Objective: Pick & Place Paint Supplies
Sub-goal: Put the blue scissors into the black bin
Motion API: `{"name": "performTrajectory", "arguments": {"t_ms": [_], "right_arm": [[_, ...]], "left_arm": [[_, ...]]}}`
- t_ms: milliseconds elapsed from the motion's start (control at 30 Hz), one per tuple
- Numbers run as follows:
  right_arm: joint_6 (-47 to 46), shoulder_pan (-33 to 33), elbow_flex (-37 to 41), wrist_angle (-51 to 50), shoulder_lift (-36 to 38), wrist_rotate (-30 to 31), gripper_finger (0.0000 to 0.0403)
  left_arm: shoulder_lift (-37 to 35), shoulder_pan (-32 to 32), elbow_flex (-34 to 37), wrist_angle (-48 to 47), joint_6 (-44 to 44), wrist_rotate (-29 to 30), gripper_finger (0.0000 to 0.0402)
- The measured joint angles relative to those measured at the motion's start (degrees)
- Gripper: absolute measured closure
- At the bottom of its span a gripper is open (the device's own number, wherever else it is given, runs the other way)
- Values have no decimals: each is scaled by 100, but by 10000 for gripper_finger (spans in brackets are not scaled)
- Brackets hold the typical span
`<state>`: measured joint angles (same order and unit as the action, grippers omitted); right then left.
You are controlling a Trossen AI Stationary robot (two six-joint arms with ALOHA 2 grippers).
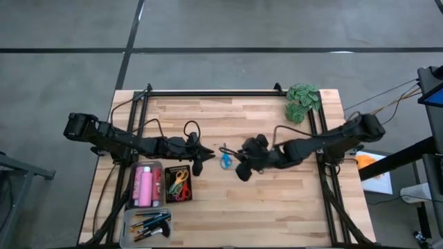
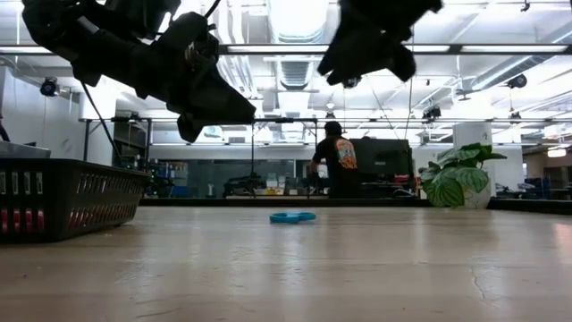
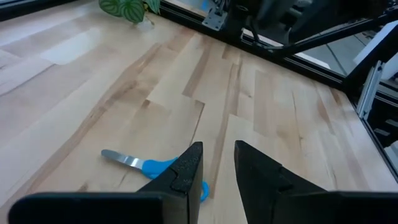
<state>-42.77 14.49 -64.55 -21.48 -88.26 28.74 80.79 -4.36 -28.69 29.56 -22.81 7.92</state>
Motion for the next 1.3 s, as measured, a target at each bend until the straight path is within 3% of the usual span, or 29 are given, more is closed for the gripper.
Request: {"name": "performTrajectory", "arguments": {"t_ms": [233,400,700,833,1167,1300], "right_arm": [[222,400,1485,1913,860,173,341],[607,506,2586,2983,1569,633,373],[2045,539,4249,5008,2841,405,394],[2522,543,4711,5099,3644,-191,394],[3105,539,5677,5095,5818,-436,394],[3270,539,6023,5084,6496,-815,394]], "left_arm": [[-2,-1,0,-2,0,0,308],[-6,-4,0,17,0,0,308],[-6,-4,0,17,7,0,308],[-6,-4,0,17,12,0,308],[-6,-2,0,17,26,0,308],[-6,-3,0,17,26,0,308]]}}
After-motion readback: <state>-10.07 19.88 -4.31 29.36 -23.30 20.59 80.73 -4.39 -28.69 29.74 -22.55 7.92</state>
